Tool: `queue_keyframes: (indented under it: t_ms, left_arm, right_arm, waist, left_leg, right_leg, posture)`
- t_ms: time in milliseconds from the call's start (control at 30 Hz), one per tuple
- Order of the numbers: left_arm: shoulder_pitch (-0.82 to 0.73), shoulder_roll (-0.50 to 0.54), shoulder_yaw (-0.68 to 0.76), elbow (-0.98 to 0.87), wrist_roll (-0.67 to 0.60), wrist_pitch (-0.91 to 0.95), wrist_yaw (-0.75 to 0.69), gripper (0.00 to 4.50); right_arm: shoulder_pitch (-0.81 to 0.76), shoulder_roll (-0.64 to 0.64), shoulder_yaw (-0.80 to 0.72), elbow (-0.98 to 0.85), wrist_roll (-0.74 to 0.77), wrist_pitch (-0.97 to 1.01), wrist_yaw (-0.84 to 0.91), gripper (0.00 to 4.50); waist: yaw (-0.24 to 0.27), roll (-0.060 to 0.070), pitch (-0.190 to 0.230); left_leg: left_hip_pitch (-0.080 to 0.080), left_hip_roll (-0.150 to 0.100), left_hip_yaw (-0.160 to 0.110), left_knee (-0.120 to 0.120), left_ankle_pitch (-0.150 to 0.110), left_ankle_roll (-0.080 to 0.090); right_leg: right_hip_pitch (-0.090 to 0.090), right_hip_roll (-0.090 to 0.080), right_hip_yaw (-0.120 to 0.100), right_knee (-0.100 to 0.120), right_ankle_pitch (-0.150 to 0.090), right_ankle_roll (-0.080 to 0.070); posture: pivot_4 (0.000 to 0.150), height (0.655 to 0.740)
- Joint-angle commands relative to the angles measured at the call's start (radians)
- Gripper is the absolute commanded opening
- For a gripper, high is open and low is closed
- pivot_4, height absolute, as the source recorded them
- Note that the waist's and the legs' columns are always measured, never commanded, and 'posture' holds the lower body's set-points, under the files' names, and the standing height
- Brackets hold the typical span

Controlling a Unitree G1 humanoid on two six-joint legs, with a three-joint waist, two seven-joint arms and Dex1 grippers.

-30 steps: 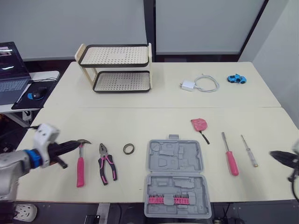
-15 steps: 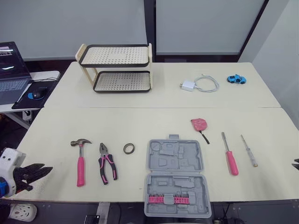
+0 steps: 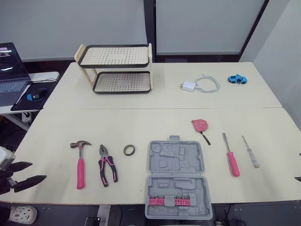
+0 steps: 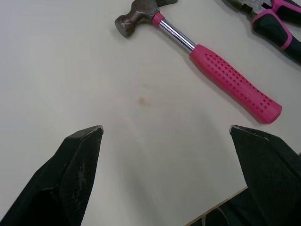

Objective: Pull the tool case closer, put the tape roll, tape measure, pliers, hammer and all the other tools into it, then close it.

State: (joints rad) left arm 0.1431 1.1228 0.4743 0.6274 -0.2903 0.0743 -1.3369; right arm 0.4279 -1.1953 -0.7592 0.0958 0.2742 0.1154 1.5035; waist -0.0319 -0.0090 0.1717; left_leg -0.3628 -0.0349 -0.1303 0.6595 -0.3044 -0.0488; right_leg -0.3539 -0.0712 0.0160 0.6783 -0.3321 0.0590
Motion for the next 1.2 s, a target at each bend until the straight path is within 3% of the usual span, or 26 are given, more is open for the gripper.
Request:
queue_keyframes:
  t_ms: [33,1000,1200]
  left_arm:
    - [-0.031,0.043,0.002,0.019,0.007,-0.038,-0.018,4.50]
    - [-0.019,0.013,0.031,-0.152,-0.016,-0.008,0.040,4.50]
    - [0.038,0.010,0.032,-0.263,-0.046,0.057,0.016,4.50]
  right_arm:
    - [-0.024,-0.022,0.000,0.024,-0.003,-0.024,0.018,4.49]
    - [-0.073,0.012,0.013,-0.023,-0.014,-0.006,-0.038,4.49]
    - [-0.113,0.033,0.021,-0.168,0.074,0.063,-0.046,4.49]
  waist:
    - [0.000,0.000,0.000]
    - [0.000,0.001,0.001]
    - [-0.002,0.001,0.001]
  left_leg:
    - [0.000,0.000,0.000,0.000,0.000,0.000]
    - [0.000,0.000,0.001,0.000,0.000,0.000]
    - [0.000,0.002,0.001,0.000,0.000,0.000]
  right_leg:
    - [0.000,0.000,0.000,0.000,0.000,0.000]
    - [0.000,0.000,0.000,0.001,0.000,0.000]
    - [0.000,0.001,0.001,0.001,0.000,0.000]
  posture:
    - [0.150,0.7400]
    - [0.150,0.7400]
    - [0.150,0.7400]
